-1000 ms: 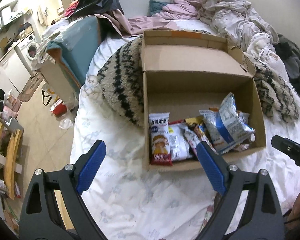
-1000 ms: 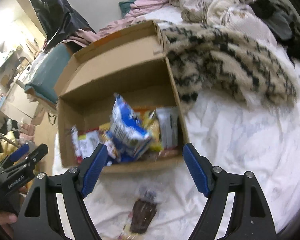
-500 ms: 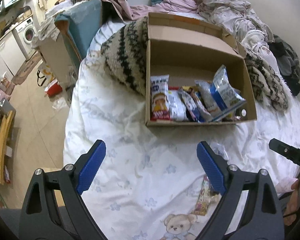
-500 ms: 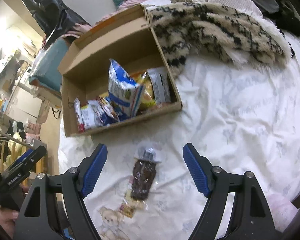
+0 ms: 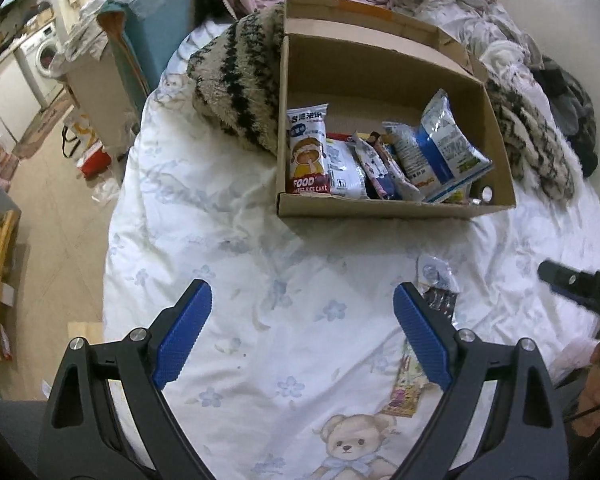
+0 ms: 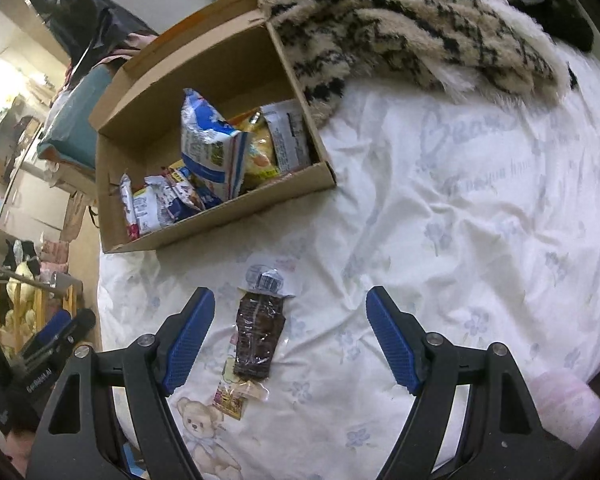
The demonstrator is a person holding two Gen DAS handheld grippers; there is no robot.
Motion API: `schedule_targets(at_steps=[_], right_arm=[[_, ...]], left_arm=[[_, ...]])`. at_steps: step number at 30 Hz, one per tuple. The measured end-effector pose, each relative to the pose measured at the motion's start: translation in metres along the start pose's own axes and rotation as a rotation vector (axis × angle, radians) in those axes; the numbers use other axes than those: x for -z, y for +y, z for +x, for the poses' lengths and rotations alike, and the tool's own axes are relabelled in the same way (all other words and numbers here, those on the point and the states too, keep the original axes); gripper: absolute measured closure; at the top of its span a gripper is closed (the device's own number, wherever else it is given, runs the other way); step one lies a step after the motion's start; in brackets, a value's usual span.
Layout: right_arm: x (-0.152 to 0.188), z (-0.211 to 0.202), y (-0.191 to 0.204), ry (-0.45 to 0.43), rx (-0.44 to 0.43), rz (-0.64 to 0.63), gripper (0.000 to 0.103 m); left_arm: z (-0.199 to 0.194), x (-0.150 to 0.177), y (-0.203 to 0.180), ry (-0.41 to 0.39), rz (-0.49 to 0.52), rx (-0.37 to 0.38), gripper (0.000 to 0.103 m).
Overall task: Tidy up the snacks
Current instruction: 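Withdraw both grippers from the box toward the remaining snacks on the sheet, then grasp the brown sauce pouch with the right gripper while the left grasps the pink bear-print candy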
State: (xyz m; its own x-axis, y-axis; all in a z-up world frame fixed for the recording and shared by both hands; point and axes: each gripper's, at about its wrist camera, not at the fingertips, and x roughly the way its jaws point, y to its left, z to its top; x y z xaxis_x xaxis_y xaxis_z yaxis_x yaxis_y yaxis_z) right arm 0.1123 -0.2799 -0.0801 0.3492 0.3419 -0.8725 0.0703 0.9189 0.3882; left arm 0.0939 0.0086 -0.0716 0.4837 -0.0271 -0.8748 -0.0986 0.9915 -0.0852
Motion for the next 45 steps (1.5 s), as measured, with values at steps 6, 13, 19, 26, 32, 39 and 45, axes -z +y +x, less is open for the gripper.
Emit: schedule_targets(at_steps=[6, 13, 19, 26, 32, 39, 45], right_arm=[[0.001, 0.016, -0.009, 0.059, -0.003, 0.058, 0.022], [0.013, 0.072, 0.006, 0.238, -0.046, 0.087, 0.022], [0.026, 0.126, 0.037, 0.328, -0.003, 0.092, 0.022], [0.041, 0.141, 0.069, 0.235, 0.21, -0.014, 0.016], [0.049, 0.129, 0.063, 0.21, 0.206, -0.063, 0.037], [0.038, 0.1, 0.037, 0.252, 0.089, -0.003, 0.043], [0.026, 0.072, 0.018, 0.239, 0.041, 0.017, 0.043]], left_arm=[[0.011, 0.004, 0.012, 0.06, -0.053, 0.0, 0.013], [0.015, 0.005, 0.009, 0.08, -0.052, 0.0, 0.013], [0.014, 0.004, 0.005, 0.072, -0.044, 0.0, 0.012], [0.015, 0.004, 0.004, 0.1, -0.057, 0.035, 0.012], [0.012, 0.003, 0.002, 0.113, -0.069, 0.062, 0.012], [0.01, 0.006, -0.002, 0.098, -0.045, 0.041, 0.013], [0.024, 0.015, -0.014, 0.137, 0.008, 0.019, 0.013]])
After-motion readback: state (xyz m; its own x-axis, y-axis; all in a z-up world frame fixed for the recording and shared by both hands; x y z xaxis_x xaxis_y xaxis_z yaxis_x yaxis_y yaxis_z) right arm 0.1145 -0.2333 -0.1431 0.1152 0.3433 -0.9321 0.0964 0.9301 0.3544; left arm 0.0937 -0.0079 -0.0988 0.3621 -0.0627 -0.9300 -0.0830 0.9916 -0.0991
